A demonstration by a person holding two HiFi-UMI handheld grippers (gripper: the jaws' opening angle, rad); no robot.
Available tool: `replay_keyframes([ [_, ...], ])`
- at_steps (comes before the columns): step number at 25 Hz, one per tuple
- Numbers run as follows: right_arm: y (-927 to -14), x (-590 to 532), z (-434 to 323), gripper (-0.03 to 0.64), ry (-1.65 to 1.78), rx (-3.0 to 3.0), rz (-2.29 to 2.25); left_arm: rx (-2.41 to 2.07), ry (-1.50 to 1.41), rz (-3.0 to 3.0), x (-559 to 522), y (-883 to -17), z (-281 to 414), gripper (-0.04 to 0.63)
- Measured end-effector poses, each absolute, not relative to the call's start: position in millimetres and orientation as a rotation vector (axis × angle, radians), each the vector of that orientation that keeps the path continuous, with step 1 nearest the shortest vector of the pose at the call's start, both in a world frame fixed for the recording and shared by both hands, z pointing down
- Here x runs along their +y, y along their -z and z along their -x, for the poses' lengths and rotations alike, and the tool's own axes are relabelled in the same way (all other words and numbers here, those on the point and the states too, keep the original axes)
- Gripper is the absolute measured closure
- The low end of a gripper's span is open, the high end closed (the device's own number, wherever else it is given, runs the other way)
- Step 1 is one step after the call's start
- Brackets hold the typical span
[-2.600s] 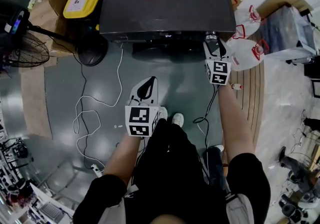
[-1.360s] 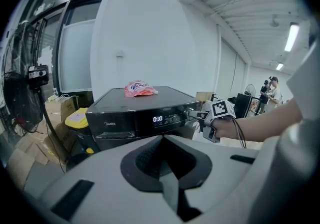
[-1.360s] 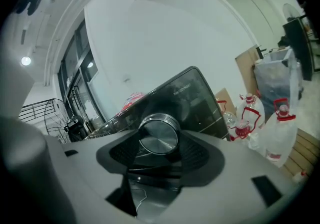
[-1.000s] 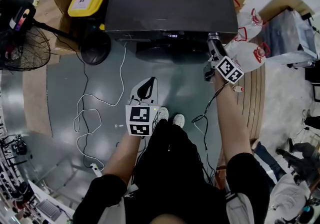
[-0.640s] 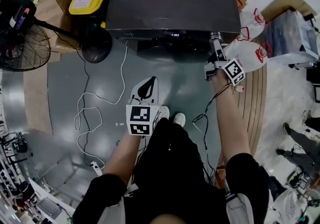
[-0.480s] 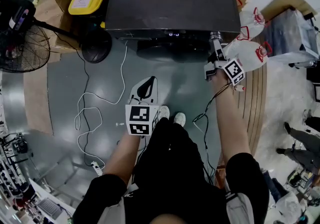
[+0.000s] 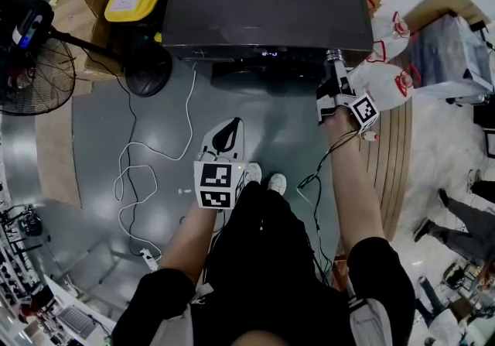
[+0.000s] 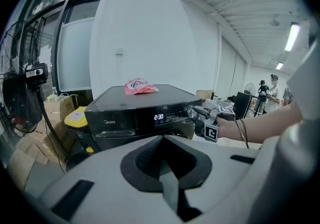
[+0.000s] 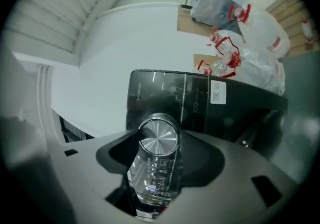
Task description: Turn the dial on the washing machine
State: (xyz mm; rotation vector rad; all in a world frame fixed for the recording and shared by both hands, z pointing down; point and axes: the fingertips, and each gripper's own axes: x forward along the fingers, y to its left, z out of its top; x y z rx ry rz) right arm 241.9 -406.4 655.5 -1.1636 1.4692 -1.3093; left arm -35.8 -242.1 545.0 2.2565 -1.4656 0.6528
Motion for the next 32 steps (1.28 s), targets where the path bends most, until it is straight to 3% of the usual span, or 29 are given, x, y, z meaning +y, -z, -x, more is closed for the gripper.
replay_keyframes([
  [32,-665.6,-405.1,-237.6,0.357,1.425,0.947,0.808,-1.443,-0.678,-2.271,-255.8,-543.5,41.8,0.586],
])
